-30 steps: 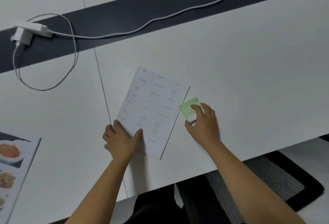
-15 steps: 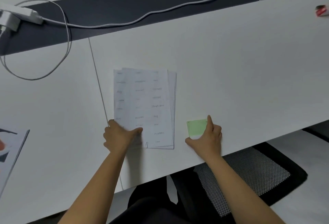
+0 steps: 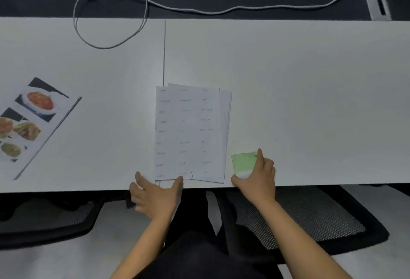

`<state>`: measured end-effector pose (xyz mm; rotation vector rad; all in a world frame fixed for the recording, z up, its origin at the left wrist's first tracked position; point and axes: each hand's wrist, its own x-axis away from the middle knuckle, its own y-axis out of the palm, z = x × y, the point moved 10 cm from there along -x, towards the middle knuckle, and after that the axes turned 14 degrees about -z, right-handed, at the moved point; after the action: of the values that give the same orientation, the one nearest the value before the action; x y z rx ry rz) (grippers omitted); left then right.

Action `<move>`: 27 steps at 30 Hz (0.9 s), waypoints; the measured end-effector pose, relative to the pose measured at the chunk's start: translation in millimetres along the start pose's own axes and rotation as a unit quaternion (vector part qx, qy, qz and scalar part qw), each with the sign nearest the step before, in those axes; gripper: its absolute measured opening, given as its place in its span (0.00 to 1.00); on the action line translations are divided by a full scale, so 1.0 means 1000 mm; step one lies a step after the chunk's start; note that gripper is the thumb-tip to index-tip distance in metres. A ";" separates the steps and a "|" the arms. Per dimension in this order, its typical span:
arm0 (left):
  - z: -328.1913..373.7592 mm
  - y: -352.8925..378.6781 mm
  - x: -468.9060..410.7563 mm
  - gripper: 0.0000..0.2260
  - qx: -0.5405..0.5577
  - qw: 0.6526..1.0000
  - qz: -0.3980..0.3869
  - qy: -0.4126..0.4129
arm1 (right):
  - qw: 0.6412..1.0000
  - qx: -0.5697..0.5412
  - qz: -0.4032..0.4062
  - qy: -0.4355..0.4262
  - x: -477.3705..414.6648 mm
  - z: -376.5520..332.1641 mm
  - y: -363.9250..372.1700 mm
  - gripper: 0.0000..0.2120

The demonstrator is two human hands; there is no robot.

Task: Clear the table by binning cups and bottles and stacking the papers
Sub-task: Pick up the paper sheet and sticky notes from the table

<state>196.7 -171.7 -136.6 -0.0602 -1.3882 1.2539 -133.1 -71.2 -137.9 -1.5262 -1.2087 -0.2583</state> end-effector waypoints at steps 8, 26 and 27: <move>-0.029 0.098 0.030 0.72 0.497 0.837 -0.141 -0.183 | 1.000 -0.006 -0.011 0.002 0.035 0.035 -0.001 0.59; -0.035 -0.049 0.122 0.12 0.269 0.943 0.023 0.195 | 0.965 -0.096 -0.009 -0.244 0.147 -0.023 -0.018 0.51; -0.043 -0.073 0.139 0.09 0.249 0.942 0.061 0.218 | 0.959 -0.099 -0.020 -0.264 0.158 -0.032 -0.012 0.51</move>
<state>232.3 -82.2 -4.5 -0.0689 -0.6726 1.5536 -57.3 -13.6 -7.0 -1.8127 -1.6724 0.0114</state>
